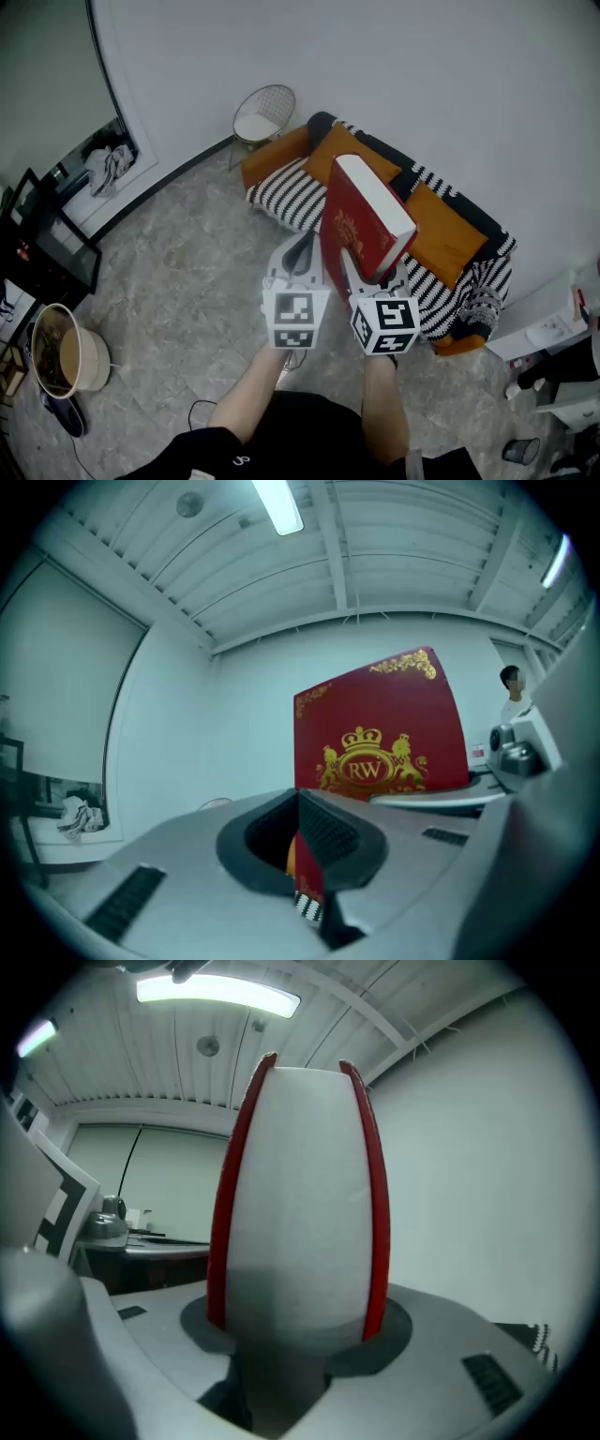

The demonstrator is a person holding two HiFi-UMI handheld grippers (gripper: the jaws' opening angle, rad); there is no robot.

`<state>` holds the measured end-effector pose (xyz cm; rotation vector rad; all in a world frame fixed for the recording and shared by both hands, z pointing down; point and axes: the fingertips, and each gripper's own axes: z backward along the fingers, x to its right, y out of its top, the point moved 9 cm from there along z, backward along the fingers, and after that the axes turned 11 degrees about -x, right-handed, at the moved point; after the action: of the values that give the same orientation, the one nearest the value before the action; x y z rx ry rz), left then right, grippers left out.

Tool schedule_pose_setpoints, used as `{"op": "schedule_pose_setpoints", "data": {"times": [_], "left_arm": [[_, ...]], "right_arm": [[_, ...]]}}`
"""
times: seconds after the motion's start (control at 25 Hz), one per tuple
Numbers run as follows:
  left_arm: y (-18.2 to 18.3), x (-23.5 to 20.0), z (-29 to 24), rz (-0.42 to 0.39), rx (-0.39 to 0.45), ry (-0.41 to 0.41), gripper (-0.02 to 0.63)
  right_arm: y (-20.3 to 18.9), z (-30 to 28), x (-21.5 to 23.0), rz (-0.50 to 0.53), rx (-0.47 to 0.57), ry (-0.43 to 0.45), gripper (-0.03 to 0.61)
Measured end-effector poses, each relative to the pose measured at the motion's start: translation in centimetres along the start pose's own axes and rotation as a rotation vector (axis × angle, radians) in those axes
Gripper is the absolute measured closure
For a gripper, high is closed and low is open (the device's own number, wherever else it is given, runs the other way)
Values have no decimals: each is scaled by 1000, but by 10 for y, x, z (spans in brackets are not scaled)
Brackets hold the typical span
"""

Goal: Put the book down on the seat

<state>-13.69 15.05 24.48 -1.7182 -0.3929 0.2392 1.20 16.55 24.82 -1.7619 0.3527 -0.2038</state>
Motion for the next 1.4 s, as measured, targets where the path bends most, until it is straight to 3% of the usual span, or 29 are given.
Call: {"op": "schedule_pose_setpoints", "data": {"times": [0.68, 1.4], "left_arm": [[-6, 0, 9, 34, -2, -7, 600], [-10, 29, 12, 32, -6, -39, 600]], "right_arm": [[-6, 6, -5, -44, -4, 35, 351], [-16, 28, 11, -73, 16, 35, 351]]}}
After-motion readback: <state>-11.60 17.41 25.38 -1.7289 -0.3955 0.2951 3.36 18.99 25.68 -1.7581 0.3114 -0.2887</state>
